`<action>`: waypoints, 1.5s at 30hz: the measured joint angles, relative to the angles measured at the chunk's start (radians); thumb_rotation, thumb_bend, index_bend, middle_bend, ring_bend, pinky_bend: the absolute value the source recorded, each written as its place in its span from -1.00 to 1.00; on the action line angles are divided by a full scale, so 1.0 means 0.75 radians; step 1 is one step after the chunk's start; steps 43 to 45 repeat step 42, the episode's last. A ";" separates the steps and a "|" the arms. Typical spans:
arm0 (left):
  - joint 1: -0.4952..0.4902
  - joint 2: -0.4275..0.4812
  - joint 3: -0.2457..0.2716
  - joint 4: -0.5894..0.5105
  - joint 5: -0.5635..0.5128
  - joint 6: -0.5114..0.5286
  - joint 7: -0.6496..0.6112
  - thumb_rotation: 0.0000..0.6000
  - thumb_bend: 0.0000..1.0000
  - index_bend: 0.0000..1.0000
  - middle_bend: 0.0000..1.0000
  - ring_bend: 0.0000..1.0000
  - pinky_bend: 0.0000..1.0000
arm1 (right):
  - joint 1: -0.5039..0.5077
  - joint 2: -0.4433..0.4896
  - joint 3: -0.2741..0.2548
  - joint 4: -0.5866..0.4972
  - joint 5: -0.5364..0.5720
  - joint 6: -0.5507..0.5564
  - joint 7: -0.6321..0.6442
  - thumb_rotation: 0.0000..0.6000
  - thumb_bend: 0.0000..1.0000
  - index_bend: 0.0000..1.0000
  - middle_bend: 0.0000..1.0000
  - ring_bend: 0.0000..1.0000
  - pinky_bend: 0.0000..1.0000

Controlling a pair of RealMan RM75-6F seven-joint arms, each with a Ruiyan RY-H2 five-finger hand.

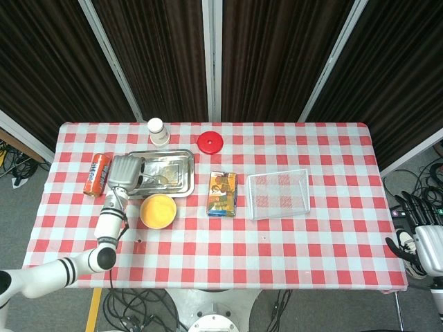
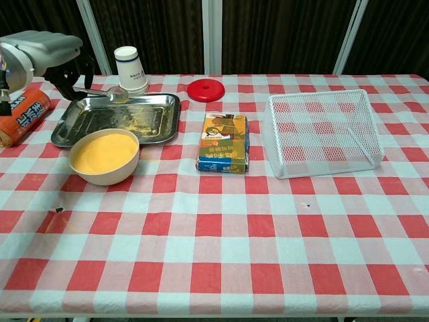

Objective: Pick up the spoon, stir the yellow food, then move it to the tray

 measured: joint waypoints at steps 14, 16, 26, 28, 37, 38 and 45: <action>-0.115 -0.085 0.040 0.240 -0.150 -0.098 -0.007 1.00 -0.24 -0.15 0.33 0.19 0.84 | -0.003 0.011 0.001 -0.032 0.000 0.005 -0.036 1.00 -0.61 -1.00 -0.94 -1.00 -1.00; -0.108 -0.082 0.053 0.238 -0.114 -0.090 -0.031 1.00 -0.27 -0.21 0.22 0.08 0.74 | -0.003 0.014 0.001 -0.042 -0.003 0.006 -0.046 1.00 -0.61 -1.00 -0.94 -1.00 -1.00; 0.061 0.110 0.161 -0.023 0.231 0.185 -0.218 1.00 -0.36 -0.23 -0.11 -0.30 -0.15 | -0.004 0.031 0.001 -0.060 -0.002 0.006 -0.058 1.00 -0.61 -1.00 -0.94 -1.00 -1.00; 0.117 0.185 0.195 -0.120 0.300 0.264 -0.247 1.00 -0.43 -0.23 -0.14 -0.33 -0.27 | -0.003 0.032 0.001 -0.058 0.003 -0.002 -0.057 1.00 -0.61 -1.00 -0.94 -1.00 -1.00; 0.525 0.490 0.424 -0.386 0.659 0.651 -0.542 1.00 -0.73 -0.24 -0.22 -0.39 -0.40 | 0.002 0.017 0.003 -0.029 0.008 -0.011 -0.031 1.00 -0.61 -1.00 -0.99 -1.00 -1.00; 0.574 0.504 0.451 -0.381 0.683 0.691 -0.570 1.00 -0.73 -0.24 -0.22 -0.40 -0.40 | 0.003 0.016 0.003 -0.027 0.008 -0.013 -0.031 1.00 -0.61 -1.00 -0.99 -1.00 -1.00; 0.714 0.519 0.516 -0.349 0.736 0.819 -0.607 1.00 -0.73 -0.24 -0.22 -0.40 -0.41 | 0.010 0.007 0.001 -0.025 0.002 -0.022 -0.046 1.00 -0.61 -1.00 -0.99 -1.00 -1.00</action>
